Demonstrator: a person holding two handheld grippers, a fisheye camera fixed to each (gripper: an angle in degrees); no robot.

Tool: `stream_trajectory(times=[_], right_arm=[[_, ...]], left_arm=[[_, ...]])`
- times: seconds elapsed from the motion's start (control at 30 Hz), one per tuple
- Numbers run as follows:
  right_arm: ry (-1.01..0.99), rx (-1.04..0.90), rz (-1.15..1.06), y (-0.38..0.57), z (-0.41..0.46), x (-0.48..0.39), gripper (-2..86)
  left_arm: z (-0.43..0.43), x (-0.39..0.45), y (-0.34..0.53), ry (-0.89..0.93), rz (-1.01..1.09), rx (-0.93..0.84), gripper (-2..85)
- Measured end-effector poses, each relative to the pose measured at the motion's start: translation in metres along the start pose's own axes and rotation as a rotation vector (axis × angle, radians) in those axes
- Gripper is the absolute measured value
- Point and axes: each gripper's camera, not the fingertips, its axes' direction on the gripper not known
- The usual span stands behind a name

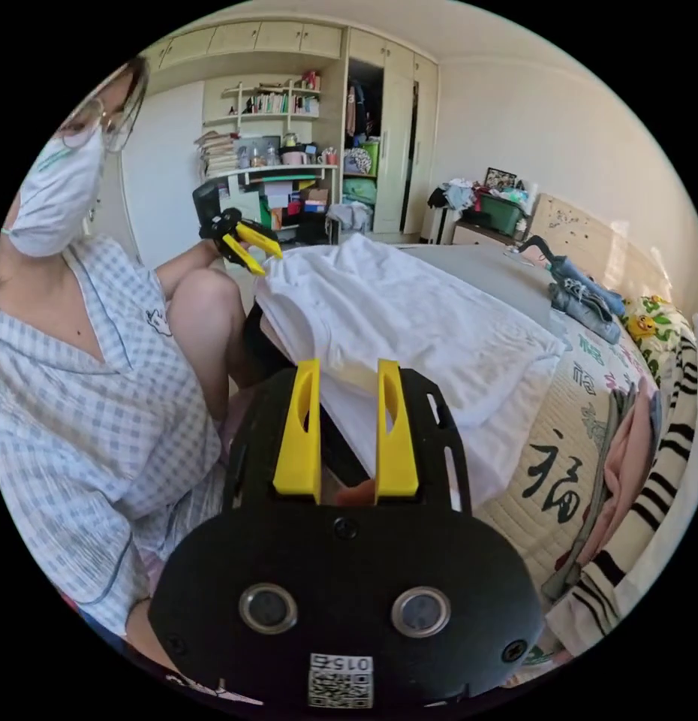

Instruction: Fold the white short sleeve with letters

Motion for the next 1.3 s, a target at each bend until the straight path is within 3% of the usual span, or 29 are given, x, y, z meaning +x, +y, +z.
stream_trajectory(times=[0.1,0.2,0.3,0.5,0.63,0.8,1.0,1.3], right_arm=[[0.173,-0.083,0.029,0.004,0.014,0.002,2.1],[0.098,-0.037,0.067,0.011,-0.005,0.013,0.0],[0.099,0.053,0.091,0.023,-0.036,0.015,-0.4],[0.084,0.023,0.217,0.051,-0.037,0.041,4.0],[0.109,0.217,0.350,0.084,-0.087,0.057,7.7],[0.276,0.421,0.602,0.122,-0.137,0.088,10.0],[0.142,0.484,0.834,0.159,-0.122,0.145,12.7],[-0.021,0.567,0.811,0.186,-0.127,0.181,7.6]], left_arm=[[0.006,-0.015,-0.008,0.083,-0.015,-0.002,4.7],[-0.016,-0.019,-0.017,0.065,-0.007,0.025,1.8],[-0.039,-0.014,-0.029,0.054,0.025,0.051,1.0],[-0.010,-0.032,-0.039,0.110,0.013,-0.112,1.3],[-0.051,-0.076,-0.053,0.237,-0.023,0.063,2.1],[-0.053,-0.157,-0.116,0.237,-0.172,0.226,5.1],[0.069,-0.236,-0.257,0.209,-0.299,0.038,12.3],[0.292,-0.285,-0.412,0.196,-0.413,-0.243,12.6]])
